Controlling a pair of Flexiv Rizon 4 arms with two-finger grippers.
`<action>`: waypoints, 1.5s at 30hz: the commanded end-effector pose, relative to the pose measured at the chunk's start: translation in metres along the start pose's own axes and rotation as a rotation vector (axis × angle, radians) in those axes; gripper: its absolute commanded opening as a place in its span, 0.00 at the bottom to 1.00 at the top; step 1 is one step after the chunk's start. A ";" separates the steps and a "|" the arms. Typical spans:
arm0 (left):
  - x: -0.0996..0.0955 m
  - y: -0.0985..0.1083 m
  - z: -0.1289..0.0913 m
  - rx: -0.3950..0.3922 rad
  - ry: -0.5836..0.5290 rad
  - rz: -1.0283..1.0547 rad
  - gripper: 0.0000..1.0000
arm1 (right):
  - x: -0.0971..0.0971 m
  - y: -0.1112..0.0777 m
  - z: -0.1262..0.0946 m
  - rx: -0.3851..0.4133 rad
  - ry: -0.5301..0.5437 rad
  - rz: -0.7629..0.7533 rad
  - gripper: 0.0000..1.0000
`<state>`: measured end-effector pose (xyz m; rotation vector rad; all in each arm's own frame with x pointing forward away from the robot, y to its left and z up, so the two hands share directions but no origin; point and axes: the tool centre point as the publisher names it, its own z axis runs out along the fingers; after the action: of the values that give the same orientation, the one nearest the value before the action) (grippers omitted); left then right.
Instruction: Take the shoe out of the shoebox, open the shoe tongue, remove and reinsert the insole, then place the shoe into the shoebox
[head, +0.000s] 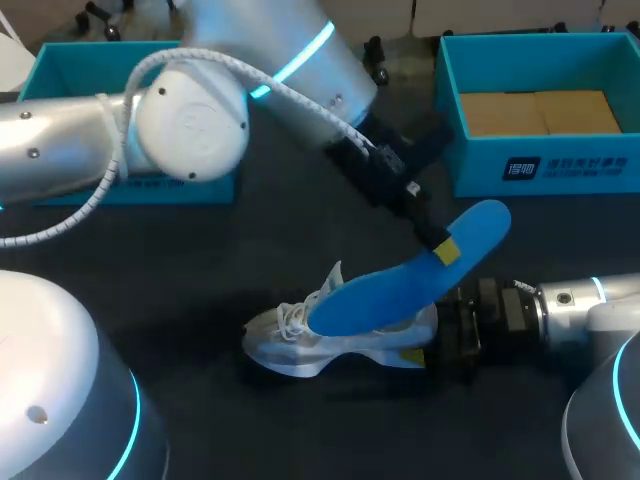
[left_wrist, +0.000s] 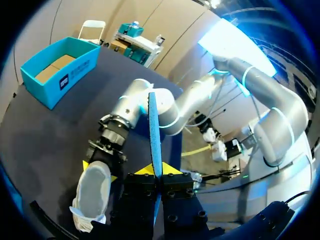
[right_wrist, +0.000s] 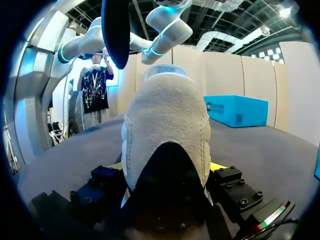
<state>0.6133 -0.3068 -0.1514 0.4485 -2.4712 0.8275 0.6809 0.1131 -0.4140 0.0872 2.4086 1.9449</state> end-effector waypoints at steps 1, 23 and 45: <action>0.010 0.013 -0.025 0.041 0.027 0.001 0.00 | 0.001 0.002 0.000 0.005 0.000 0.000 0.00; 0.055 0.014 -0.122 0.251 0.130 -0.040 0.00 | 0.001 0.002 0.000 0.005 0.000 0.000 0.00; 0.064 0.026 -0.157 0.315 0.175 -0.007 0.00 | 0.001 0.002 0.000 0.005 0.000 0.000 0.00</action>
<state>0.6034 -0.1979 -0.0191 0.4709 -2.1856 1.2042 0.6809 0.1130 -0.4140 0.0872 2.4086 1.9449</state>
